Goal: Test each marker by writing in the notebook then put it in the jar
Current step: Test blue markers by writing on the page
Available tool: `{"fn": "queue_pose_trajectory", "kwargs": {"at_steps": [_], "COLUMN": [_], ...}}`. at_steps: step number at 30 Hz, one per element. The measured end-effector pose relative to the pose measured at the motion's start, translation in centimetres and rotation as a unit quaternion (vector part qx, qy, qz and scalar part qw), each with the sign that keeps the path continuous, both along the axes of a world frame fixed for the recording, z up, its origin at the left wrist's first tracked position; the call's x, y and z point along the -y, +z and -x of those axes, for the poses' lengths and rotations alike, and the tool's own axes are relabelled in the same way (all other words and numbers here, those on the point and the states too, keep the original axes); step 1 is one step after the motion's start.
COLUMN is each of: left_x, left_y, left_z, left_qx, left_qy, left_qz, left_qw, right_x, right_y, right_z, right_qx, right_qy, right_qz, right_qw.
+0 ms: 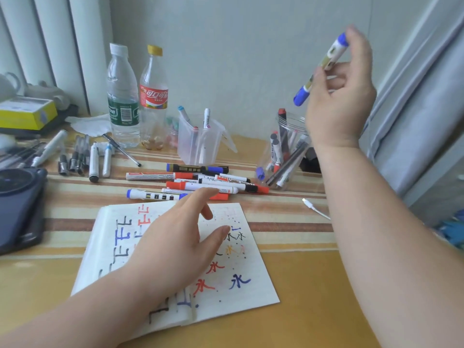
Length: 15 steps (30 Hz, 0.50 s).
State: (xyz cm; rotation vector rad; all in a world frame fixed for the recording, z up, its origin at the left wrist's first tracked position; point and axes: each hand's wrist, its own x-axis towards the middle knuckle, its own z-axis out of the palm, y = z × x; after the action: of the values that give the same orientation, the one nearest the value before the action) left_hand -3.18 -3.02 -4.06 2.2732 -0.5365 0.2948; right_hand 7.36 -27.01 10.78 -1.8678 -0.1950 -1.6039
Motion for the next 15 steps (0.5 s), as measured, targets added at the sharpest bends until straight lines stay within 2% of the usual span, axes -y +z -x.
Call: {"fn": "queue_pose_trajectory", "kwargs": {"at_steps": [2, 4, 6, 8, 10, 12, 14, 15], "left_x": [0.0, -0.1, -0.2, -0.2, -0.2, -0.2, -0.1, -0.1], "left_y": [-0.1, -0.1, -0.1, 0.0, 0.1, 0.2, 0.3, 0.3], "left_z": [-0.1, -0.2, -0.2, -0.2, -0.2, -0.2, -0.2, -0.1], "left_qx": [-0.005, -0.006, -0.007, -0.008, -0.016, -0.025, -0.032, -0.034], "left_qy": [0.004, 0.005, 0.006, 0.007, 0.006, 0.003, -0.002, -0.005], "left_qz": [-0.001, -0.003, -0.002, -0.004, -0.012, -0.025, -0.042, -0.049], "left_qw": [1.0, 1.0, 1.0, 1.0, 1.0, 0.999, 0.999, 0.998], "right_x": [1.3, 2.6, 3.3, 3.3, 3.2, 1.7, -0.7, -2.1], "right_y": [-0.3, -1.4, -3.0, -4.2, -4.7, -5.3, -6.3, -6.9], "right_z": [-1.5, -2.9, -3.6, -3.3, -2.7, -1.2, 0.0, 0.6], "right_qx": [-0.024, -0.11, -0.265, -0.342, -0.304, -0.205, -0.156, -0.192], "right_qy": [-0.038, -0.089, -0.141, -0.172, -0.202, -0.195, -0.113, -0.05], "right_qz": [-0.025, 0.006, 0.053, 0.075, 0.089, 0.102, 0.158, 0.197], "right_qw": [0.999, 0.99, 0.952, 0.921, 0.927, 0.954, 0.969, 0.96]}}
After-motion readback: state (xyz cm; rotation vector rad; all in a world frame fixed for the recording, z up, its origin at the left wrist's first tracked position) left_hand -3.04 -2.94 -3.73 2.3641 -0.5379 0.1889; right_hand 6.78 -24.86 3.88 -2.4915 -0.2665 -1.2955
